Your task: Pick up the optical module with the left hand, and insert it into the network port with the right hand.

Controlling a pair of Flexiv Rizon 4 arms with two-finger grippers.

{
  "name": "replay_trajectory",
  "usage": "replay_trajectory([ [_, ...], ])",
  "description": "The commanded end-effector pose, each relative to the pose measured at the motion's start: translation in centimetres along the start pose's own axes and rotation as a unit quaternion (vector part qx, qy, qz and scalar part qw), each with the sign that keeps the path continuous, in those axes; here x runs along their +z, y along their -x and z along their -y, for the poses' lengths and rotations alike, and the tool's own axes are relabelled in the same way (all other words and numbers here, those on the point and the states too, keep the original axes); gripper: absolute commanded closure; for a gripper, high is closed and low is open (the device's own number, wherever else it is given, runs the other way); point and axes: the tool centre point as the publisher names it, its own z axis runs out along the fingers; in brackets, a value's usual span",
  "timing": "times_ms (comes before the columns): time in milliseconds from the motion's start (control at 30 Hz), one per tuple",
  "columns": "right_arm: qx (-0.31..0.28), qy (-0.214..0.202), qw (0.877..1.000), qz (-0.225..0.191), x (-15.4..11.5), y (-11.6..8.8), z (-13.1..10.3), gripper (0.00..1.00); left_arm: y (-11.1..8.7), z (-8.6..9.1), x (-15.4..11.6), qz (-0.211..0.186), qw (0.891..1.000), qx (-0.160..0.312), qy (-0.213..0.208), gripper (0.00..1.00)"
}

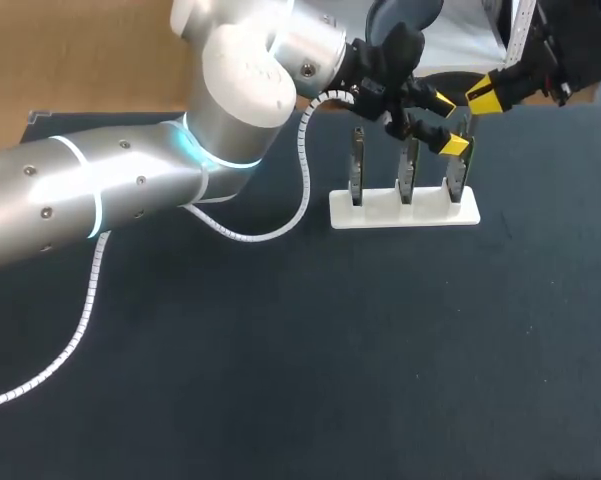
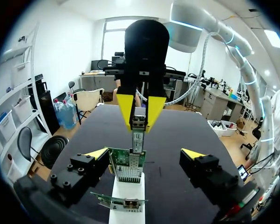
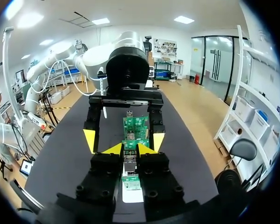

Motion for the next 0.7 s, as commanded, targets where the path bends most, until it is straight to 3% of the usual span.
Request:
replay_trajectory([
  [33,-0.007,0.001,1.000,0.003,-0.04,0.05,0.10,1.00,0.09,-0.12,0.04,-0.002,1.000,-0.001,-0.001,0.00],
  [700,-0.015,0.004,1.000,0.002,-0.12,0.16,0.31,1.00,0.09,-0.12,0.04,-0.002,1.000,-0.001,-0.001,0.00],
])
